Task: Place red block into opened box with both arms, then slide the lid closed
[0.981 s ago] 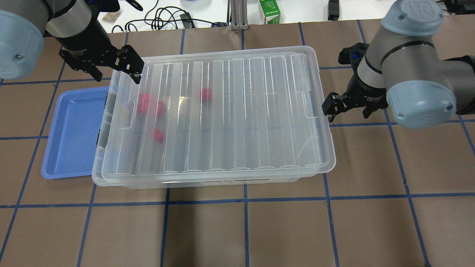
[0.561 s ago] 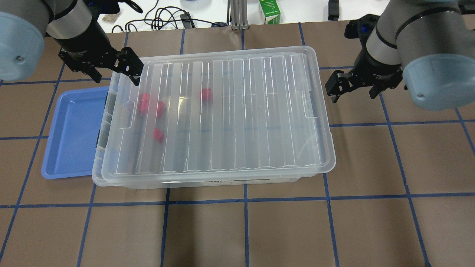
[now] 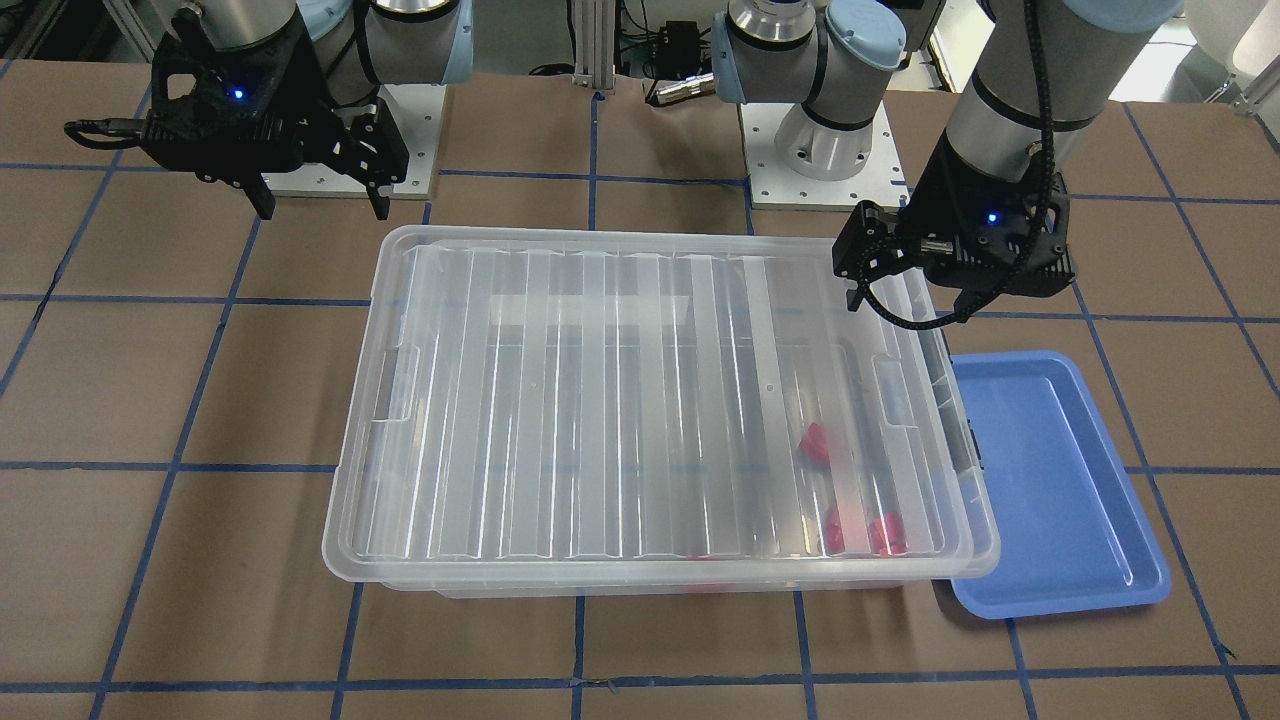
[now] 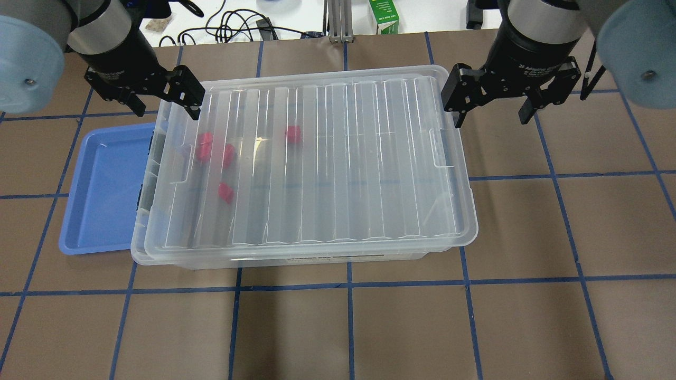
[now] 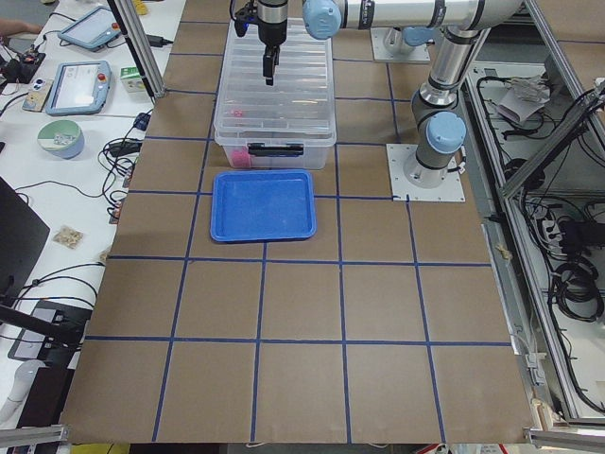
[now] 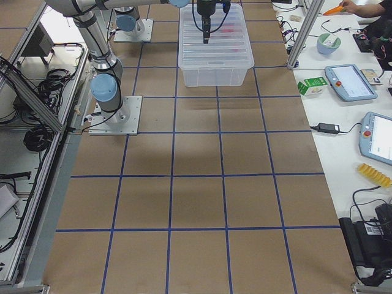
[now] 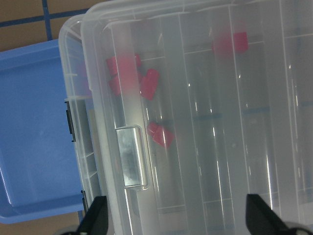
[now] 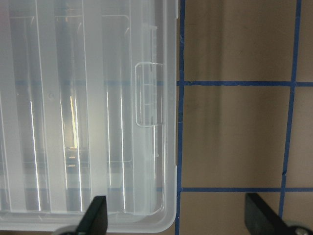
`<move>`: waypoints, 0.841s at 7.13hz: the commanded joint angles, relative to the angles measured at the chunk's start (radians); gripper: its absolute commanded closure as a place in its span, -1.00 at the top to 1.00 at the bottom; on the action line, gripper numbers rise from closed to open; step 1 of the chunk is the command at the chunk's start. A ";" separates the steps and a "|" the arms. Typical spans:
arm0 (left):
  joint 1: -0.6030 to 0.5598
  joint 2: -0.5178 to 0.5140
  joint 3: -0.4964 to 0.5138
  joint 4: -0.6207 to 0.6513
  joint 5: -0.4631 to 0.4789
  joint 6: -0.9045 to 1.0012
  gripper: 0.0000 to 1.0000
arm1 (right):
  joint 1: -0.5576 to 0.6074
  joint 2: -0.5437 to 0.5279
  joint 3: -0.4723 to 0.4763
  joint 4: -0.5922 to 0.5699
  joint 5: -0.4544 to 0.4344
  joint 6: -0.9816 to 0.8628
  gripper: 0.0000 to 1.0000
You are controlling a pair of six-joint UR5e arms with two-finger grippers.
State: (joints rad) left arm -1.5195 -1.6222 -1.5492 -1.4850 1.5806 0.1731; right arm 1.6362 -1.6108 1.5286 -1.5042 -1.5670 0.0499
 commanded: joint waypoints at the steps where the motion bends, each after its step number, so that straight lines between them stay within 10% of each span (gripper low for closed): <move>1: -0.001 -0.001 0.001 0.000 0.004 0.000 1.00 | 0.005 -0.004 -0.010 0.019 0.002 -0.002 1.00; 6: -0.002 -0.007 0.001 0.003 0.006 -0.001 1.00 | 0.005 -0.006 -0.002 0.018 0.002 0.008 1.00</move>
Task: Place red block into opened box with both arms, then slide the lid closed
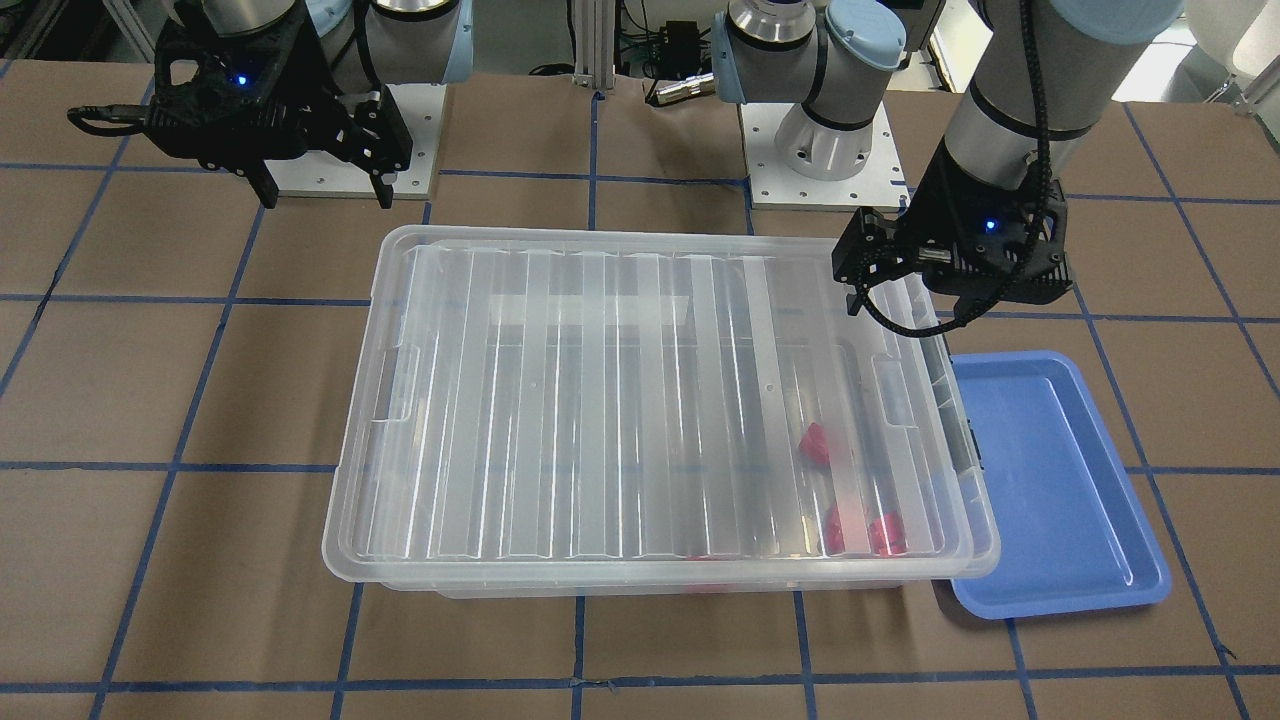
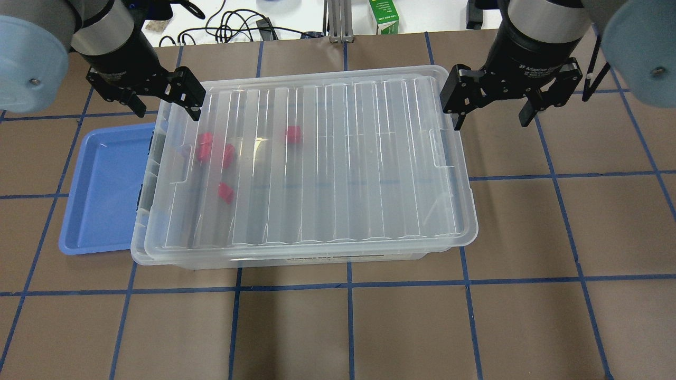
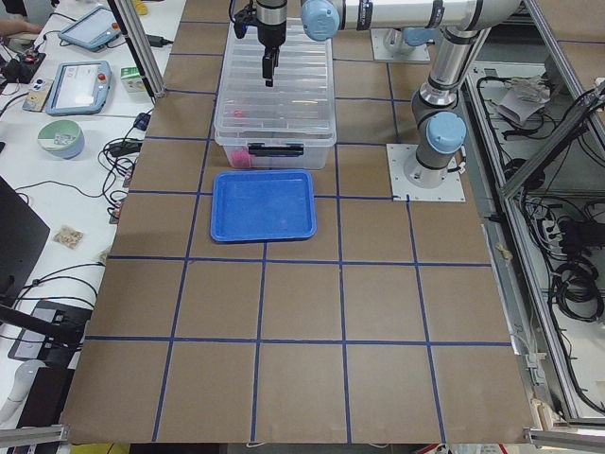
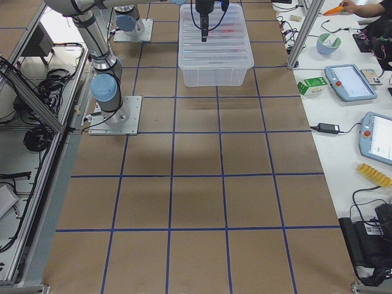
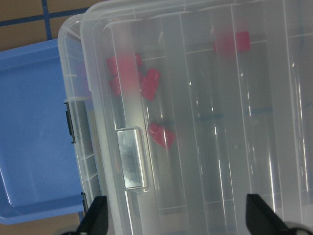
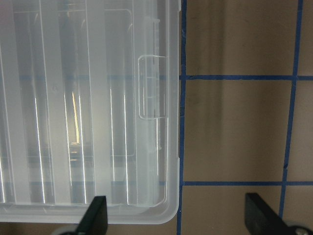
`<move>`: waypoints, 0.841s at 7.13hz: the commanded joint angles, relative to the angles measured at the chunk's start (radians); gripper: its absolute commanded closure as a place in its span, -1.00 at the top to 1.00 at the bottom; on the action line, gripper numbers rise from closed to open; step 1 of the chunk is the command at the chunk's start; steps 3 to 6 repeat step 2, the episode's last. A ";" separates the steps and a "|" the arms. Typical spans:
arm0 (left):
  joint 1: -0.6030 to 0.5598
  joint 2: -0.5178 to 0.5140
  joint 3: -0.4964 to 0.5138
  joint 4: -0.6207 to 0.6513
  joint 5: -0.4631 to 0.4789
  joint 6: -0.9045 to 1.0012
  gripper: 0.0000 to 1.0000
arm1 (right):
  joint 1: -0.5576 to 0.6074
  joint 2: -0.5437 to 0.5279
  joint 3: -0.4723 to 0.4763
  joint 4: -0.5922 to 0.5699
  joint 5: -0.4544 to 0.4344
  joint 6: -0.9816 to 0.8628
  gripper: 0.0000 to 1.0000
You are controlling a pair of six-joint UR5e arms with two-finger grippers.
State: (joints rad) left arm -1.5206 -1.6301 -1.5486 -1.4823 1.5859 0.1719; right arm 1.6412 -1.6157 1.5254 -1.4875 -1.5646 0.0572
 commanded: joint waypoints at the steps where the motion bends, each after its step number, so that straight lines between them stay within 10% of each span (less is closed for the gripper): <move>1: 0.000 -0.002 0.001 0.001 -0.003 0.000 1.00 | 0.000 -0.001 0.002 0.001 0.000 0.001 1.00; 6: -0.001 0.004 0.001 0.001 -0.001 0.000 1.00 | 0.000 -0.001 0.001 0.003 0.001 0.001 1.00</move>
